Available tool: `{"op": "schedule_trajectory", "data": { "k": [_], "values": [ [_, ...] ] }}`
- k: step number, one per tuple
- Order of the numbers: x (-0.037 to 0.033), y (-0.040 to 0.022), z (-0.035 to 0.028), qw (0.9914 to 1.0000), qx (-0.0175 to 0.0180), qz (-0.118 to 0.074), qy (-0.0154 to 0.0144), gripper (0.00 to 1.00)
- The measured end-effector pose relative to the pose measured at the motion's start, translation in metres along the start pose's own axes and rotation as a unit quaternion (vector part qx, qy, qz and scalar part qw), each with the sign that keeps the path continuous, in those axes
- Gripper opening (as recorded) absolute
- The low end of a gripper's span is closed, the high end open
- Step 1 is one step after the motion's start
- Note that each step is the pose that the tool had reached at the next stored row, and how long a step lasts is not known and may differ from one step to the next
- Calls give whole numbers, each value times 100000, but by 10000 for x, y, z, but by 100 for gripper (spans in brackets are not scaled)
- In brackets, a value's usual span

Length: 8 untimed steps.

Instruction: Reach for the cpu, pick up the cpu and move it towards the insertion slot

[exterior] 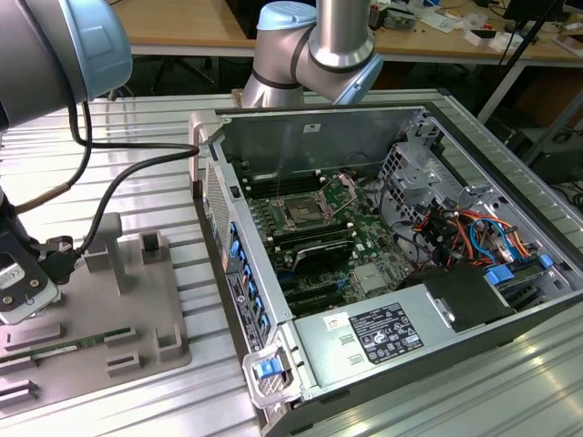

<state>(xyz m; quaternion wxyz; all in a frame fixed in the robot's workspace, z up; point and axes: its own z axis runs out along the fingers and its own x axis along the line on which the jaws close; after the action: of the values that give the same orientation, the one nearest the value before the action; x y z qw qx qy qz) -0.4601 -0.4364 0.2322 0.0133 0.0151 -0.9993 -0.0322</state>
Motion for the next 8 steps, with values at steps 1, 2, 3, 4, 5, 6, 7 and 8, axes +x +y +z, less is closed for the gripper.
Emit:
{"op": "schedule_trajectory", "data": {
  "k": [1, 2, 3, 4, 5, 6, 7, 8],
  "values": [
    [1, 0, -5, 100000, 6, 1, 10, 55],
    [1, 1, -13, 100000, 8, 5, 14, 55],
    [1, 1, -20, 100000, 3, 3, 3, 55],
    [1, 2, -27, 100000, 0, 2, 0, 55],
    [1, 3, -42, 100000, -2, 3, -2, 55],
    [2, 4, -54, 100000, 2, 3, 2, 55],
    [2, 4, -62, 100000, -1, 2, -1, 55],
    [2, 5, -79, 100000, 0, 2, -1, 55]
  ]
}}
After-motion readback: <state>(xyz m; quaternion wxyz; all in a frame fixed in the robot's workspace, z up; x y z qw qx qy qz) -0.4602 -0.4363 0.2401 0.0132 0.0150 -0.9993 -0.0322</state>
